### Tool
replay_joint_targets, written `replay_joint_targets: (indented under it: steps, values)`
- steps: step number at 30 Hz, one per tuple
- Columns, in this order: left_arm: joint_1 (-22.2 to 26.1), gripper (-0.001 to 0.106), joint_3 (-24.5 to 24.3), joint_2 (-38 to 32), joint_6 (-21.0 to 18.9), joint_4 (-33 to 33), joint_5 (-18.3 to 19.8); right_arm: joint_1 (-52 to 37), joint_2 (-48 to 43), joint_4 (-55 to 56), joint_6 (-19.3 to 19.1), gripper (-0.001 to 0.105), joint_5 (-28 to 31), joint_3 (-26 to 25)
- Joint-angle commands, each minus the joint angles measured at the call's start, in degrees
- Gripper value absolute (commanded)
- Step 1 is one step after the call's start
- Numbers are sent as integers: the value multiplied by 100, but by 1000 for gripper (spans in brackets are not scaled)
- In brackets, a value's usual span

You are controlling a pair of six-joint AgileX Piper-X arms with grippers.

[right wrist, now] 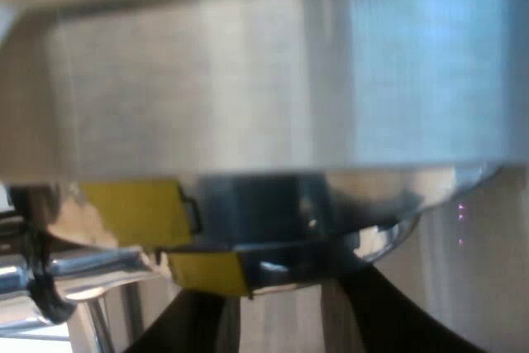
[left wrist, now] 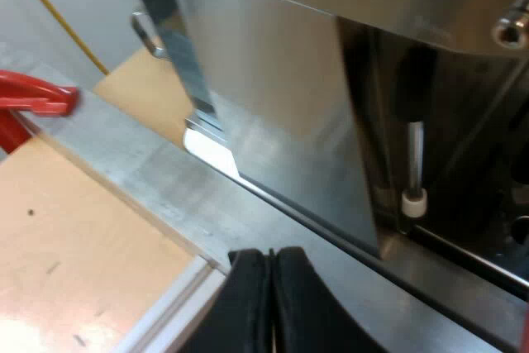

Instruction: Put the handle in the coffee machine

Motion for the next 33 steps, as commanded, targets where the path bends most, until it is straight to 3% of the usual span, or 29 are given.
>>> replay_joint_targets:
  steps: [1, 5, 7, 10, 28, 33]
  values:
    - [-89, 1, -160, -28, 79, 335, -260, -35, -209, -732, -27, 27, 60, -134]
    - [-139, 1, -271, -28, 359, 704, -376, -35, -209, -732, -27, 27, 60, -134]
    - [-152, 1, -394, -28, 895, 1304, -508, -35, -209, -732, -27, 27, 60, -134]
    - [-152, 1, -423, -28, 1191, 1719, -523, -35, -209, -732, -27, 27, 60, -134]
    - [-152, 1, -400, -28, 1279, 2313, -414, -35, -209, -732, -27, 27, 60, -134]
    - [-152, 1, -400, -28, 1493, 2661, -284, -35, -209, -732, -27, 27, 60, -134]
